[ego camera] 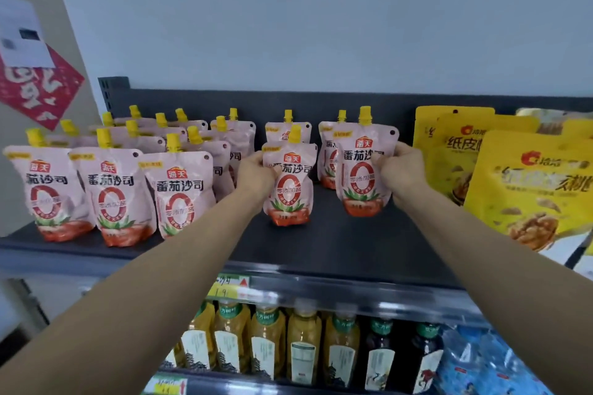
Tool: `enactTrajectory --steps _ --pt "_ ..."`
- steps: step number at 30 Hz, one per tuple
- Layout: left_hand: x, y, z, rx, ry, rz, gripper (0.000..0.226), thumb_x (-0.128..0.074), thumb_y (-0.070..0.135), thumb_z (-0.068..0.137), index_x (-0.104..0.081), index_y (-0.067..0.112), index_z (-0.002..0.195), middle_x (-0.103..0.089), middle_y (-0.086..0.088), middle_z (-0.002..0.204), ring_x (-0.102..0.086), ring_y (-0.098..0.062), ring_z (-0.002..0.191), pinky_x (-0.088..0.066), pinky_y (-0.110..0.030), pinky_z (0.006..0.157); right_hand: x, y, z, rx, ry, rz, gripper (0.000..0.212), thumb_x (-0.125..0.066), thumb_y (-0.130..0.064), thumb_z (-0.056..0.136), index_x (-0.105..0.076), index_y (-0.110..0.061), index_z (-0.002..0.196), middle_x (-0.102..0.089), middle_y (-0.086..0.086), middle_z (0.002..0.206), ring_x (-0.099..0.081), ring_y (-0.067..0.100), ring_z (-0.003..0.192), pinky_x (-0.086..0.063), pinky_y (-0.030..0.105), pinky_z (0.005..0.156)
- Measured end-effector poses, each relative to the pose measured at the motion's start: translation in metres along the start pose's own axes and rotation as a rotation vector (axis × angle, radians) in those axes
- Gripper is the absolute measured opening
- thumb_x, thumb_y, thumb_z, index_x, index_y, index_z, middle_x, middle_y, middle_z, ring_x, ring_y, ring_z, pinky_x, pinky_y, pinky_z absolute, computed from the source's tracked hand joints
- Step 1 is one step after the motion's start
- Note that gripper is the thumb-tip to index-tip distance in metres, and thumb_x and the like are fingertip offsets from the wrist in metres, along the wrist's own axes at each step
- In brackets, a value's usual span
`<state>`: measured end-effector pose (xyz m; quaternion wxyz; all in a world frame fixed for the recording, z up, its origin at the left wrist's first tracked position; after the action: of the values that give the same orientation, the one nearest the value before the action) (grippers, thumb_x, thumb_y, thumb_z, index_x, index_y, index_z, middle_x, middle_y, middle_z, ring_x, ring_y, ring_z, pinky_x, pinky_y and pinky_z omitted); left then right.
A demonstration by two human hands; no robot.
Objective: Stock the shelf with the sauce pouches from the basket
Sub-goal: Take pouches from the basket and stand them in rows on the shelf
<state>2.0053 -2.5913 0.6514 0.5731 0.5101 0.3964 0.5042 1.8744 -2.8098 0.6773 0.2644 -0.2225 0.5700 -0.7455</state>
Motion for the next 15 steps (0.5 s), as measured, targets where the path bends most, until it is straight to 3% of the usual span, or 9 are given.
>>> enactTrajectory --steps 8,15 --pt "-0.008 -0.012 0.037 0.018 0.035 0.014 0.022 -0.054 0.003 0.090 -0.062 0.020 0.100 -0.065 -0.002 0.106 -0.060 -0.016 0.088 -0.050 -0.024 0.061 -0.028 0.021 0.032 -0.026 -0.058 -0.023 0.012 -0.056 -0.011 0.090 -0.060 -0.022 0.089 -0.067 -0.003 0.089 -0.064 0.013 0.074 -0.053 0.027 0.056" --pt "-0.005 -0.017 0.062 0.020 0.054 0.020 0.028 -0.052 0.004 0.091 -0.060 0.016 0.114 -0.065 -0.004 0.116 -0.058 -0.014 0.090 -0.047 -0.021 0.057 -0.043 0.033 0.052 -0.057 -0.067 0.006 0.017 -0.055 -0.004 0.089 -0.066 -0.015 0.097 -0.067 0.000 0.089 -0.065 0.019 0.080 -0.053 0.027 0.059"
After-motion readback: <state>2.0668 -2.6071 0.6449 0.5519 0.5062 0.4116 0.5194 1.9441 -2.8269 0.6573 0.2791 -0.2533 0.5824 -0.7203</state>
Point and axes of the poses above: each hand's wrist, its own z-axis towards the middle knuckle, its own x-axis out of the back of the hand, y = z × x, the point moved 7 cm from there along z, towards the middle knuckle
